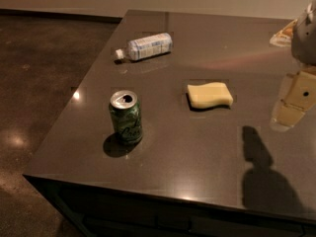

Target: Move blue plastic bottle near sponge

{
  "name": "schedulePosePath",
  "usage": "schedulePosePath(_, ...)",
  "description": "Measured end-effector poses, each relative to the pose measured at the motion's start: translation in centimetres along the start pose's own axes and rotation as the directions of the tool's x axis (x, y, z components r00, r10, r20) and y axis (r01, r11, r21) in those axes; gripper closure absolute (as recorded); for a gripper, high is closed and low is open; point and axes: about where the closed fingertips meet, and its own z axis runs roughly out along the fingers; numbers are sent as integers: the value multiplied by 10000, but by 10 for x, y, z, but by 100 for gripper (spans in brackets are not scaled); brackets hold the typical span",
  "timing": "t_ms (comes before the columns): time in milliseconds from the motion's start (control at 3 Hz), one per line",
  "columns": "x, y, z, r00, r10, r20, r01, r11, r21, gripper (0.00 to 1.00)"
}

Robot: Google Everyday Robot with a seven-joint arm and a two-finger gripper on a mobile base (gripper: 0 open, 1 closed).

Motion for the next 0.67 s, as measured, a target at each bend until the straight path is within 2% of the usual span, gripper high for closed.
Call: schedulePosePath(667,-6,-3,4,9997,-187,162,186,9998,37,0)
